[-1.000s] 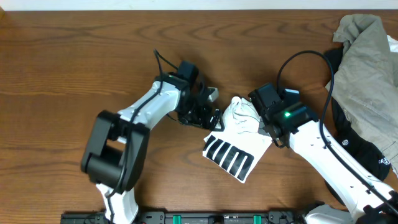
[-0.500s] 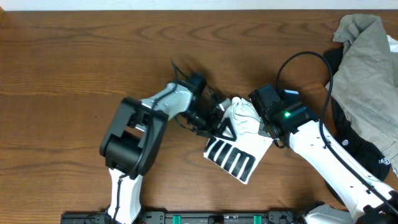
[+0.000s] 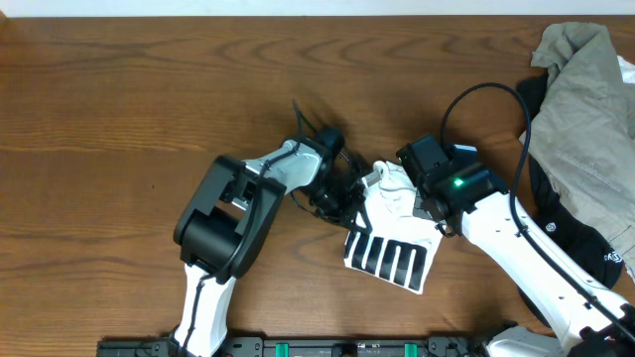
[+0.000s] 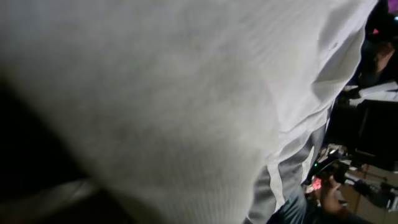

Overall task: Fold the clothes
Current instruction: 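Carry the bundle with the left gripper to the table's left side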

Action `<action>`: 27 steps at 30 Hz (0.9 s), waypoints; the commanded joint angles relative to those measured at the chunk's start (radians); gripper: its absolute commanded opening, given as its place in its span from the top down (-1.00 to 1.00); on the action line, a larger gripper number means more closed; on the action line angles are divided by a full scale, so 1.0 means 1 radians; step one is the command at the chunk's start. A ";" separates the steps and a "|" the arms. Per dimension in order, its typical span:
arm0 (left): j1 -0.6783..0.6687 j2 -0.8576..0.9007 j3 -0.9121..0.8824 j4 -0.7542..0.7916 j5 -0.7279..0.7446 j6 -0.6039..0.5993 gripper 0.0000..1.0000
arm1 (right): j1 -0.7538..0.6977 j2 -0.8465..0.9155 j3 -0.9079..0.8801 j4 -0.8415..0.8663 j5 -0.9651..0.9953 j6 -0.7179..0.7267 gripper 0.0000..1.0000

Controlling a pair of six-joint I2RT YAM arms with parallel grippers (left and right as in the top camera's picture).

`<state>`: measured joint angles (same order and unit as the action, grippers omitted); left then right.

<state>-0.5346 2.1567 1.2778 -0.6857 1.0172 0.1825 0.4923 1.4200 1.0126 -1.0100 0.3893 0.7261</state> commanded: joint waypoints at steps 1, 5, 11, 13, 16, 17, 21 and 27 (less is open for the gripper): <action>0.058 -0.006 -0.006 -0.010 -0.014 -0.012 0.88 | -0.003 0.000 0.008 -0.004 0.010 -0.006 0.65; 0.177 -0.072 -0.006 -0.013 -0.015 -0.027 0.89 | -0.003 0.000 0.008 -0.007 0.010 -0.006 0.65; 0.437 -0.182 -0.006 -0.015 -0.143 -0.089 0.90 | -0.003 0.000 0.008 -0.008 0.010 -0.006 0.66; 0.521 -0.195 -0.006 -0.017 -0.227 -0.117 0.88 | -0.003 0.000 0.008 -0.008 0.010 -0.006 0.65; 0.637 -0.196 -0.006 -0.019 -0.325 -0.155 0.88 | -0.003 0.000 0.008 -0.009 0.010 -0.006 0.65; 0.679 -0.196 -0.006 -0.019 -0.362 -0.155 0.88 | -0.003 0.000 0.008 -0.010 0.010 -0.006 0.66; 0.814 -0.196 -0.006 -0.018 -0.492 -0.162 0.87 | -0.003 0.000 0.008 -0.015 0.010 -0.006 0.65; 0.992 -0.196 -0.006 -0.007 -0.577 -0.187 0.87 | -0.003 0.000 0.008 -0.023 0.011 -0.006 0.65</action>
<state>0.3939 1.9621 1.2774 -0.6975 0.5331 0.0227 0.4923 1.4200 1.0126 -1.0283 0.3897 0.7261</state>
